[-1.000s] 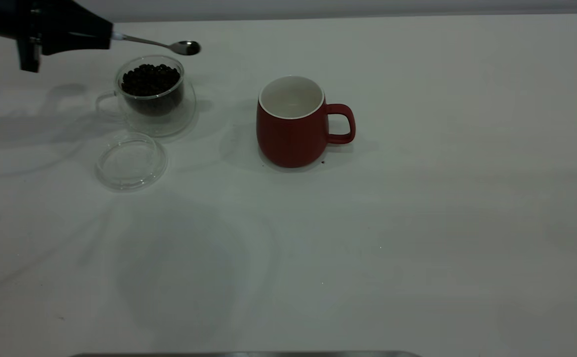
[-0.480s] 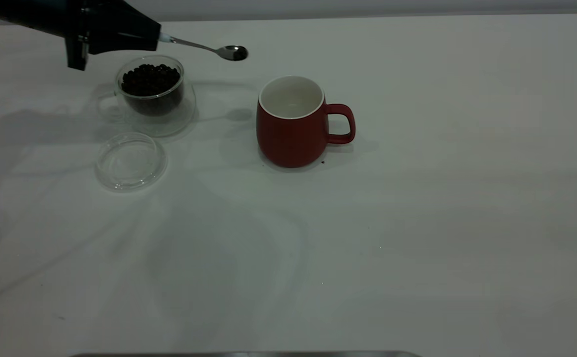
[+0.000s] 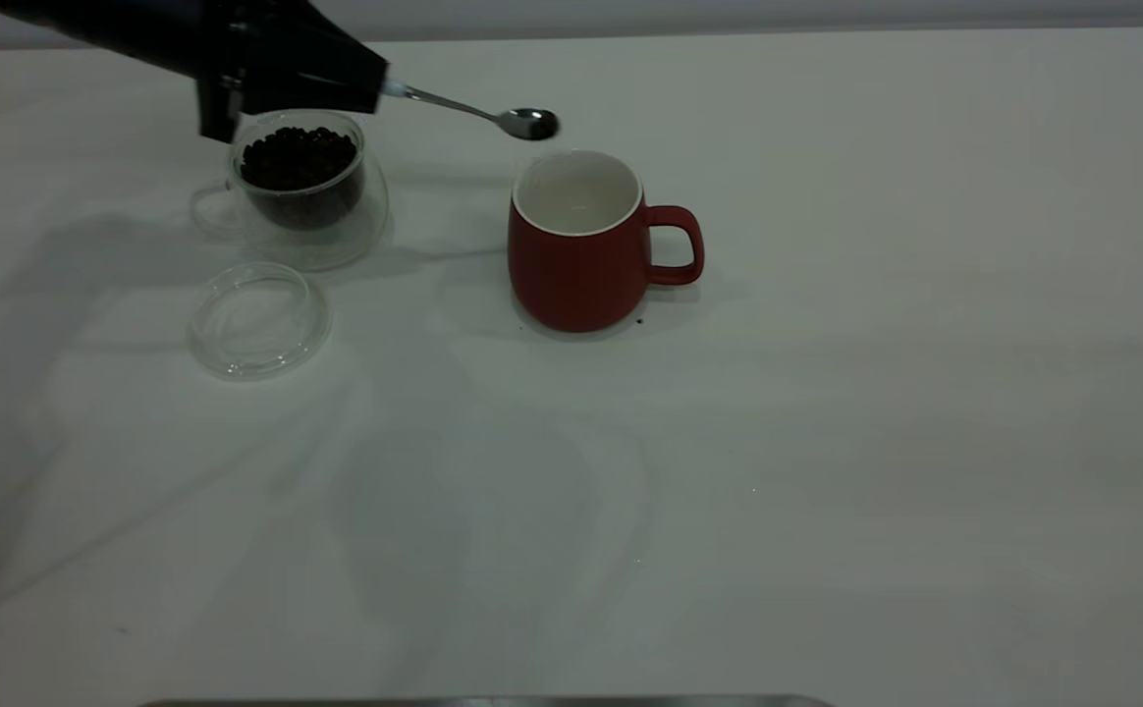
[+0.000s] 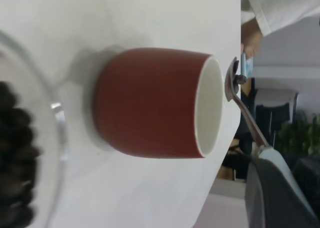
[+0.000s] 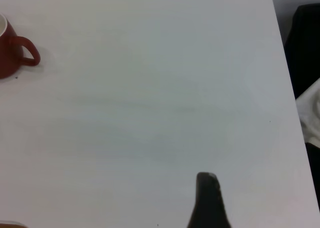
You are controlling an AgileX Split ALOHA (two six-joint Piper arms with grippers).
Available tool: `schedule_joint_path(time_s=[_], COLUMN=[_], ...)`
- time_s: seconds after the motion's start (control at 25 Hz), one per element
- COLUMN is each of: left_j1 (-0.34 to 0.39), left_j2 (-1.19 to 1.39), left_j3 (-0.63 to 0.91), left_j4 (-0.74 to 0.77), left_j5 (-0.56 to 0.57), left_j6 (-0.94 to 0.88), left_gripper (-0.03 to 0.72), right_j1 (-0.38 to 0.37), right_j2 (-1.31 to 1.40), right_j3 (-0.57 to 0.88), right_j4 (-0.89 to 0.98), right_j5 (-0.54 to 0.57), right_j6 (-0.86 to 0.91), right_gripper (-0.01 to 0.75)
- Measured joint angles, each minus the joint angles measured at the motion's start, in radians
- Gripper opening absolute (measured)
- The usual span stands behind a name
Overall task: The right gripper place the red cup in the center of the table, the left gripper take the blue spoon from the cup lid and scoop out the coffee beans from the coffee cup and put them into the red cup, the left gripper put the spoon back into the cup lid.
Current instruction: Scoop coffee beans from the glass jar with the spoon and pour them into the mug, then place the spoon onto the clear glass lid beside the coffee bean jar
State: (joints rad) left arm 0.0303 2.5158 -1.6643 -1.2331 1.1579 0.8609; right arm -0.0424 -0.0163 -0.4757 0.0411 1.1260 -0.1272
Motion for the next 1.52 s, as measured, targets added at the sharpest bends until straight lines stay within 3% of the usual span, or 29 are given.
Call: schedule_joint_path(time_s=[0.24, 0.6, 0.92, 1.24, 1.4, 1.52], left_j1=[-0.049, -0.055, -0.059, -0.06, -0.06, -0.052], left_j2=[0.0, 0.0, 0.0, 0.0, 0.0, -0.011], left_j3=[0.0, 0.0, 0.0, 0.0, 0.0, 0.0], left_j4=[0.001, 0.044, 0.047, 0.038, -0.036, -0.038], left_j5=[0.0, 0.0, -0.004, -0.132, -0.107, -0.043], left_j6=[0.048, 0.206, 0.49, 0.795, 0.791, 0.618], left_gripper=[0.114, 0.114, 0.114, 0.114, 0.114, 0.114], right_j1=[0.0, 0.0, 0.0, 0.0, 0.0, 0.0], right_j2=[0.0, 0.0, 0.0, 0.0, 0.0, 0.0], right_j3=[0.0, 0.0, 0.0, 0.0, 0.0, 0.0], right_j4=[0.0, 0.0, 0.0, 0.0, 0.0, 0.0], right_j5=[0.0, 0.0, 0.0, 0.0, 0.0, 0.0], right_j6=[0.0, 0.0, 0.0, 0.0, 0.0, 0.0], right_gripper=[0.587, 0.587, 0.587, 0.587, 0.587, 0.587])
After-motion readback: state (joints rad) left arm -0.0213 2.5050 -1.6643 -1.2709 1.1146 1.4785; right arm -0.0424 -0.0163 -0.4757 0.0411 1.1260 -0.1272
